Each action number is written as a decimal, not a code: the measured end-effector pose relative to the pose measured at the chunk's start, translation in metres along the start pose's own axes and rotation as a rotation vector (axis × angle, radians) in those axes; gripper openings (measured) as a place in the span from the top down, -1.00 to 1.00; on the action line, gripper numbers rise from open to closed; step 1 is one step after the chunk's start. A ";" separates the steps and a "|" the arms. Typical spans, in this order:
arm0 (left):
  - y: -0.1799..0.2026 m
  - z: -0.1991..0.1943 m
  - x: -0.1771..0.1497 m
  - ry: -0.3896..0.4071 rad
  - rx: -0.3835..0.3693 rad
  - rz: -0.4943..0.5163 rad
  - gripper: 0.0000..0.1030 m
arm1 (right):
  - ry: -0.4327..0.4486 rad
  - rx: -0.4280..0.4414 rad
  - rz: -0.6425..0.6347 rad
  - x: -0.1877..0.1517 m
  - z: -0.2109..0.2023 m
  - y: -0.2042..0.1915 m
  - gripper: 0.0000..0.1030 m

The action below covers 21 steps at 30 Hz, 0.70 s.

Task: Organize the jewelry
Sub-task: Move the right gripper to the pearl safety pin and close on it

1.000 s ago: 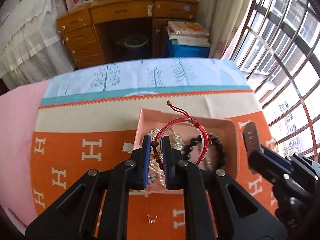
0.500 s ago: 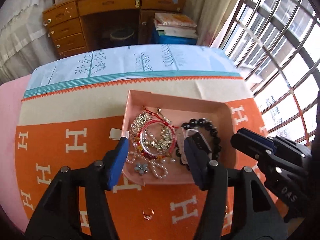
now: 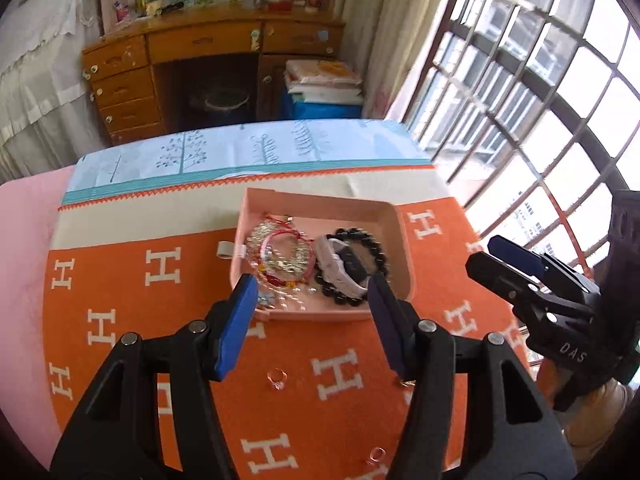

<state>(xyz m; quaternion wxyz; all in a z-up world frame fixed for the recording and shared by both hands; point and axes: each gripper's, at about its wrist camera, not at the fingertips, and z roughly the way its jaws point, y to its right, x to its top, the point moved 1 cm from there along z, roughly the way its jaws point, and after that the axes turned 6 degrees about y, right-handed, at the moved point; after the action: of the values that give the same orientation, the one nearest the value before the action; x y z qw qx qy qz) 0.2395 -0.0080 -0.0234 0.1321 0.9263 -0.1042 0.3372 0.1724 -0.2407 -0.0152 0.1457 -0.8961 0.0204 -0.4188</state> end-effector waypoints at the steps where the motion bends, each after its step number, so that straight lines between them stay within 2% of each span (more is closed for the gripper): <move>1: 0.003 -0.009 -0.003 0.024 -0.010 0.000 -0.05 | 0.012 0.009 -0.007 -0.002 -0.009 -0.001 -0.26; 5: 0.017 -0.039 -0.019 0.094 -0.042 0.009 -0.05 | 0.071 0.019 -0.057 -0.011 -0.045 -0.009 -0.26; 9: 0.032 -0.059 -0.039 0.115 -0.037 0.052 -0.05 | 0.118 0.004 -0.124 -0.027 -0.080 -0.018 -0.26; 12: 0.039 -0.068 -0.053 0.107 -0.041 0.053 -0.05 | 0.109 0.020 -0.152 -0.043 -0.099 -0.025 -0.26; 17: 0.042 -0.072 -0.078 0.091 -0.032 0.050 -0.06 | 0.098 -0.038 -0.239 -0.075 -0.123 -0.034 -0.27; 21: 0.048 -0.071 -0.109 0.084 -0.041 0.050 -0.06 | 0.085 -0.067 -0.233 -0.102 -0.132 -0.032 -0.37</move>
<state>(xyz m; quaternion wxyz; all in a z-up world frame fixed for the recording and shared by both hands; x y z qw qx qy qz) 0.1017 -0.0195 -0.0337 0.1469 0.9056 -0.1287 0.3766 0.0037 -0.2259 -0.0027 0.0649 -0.8783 -0.0639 -0.4694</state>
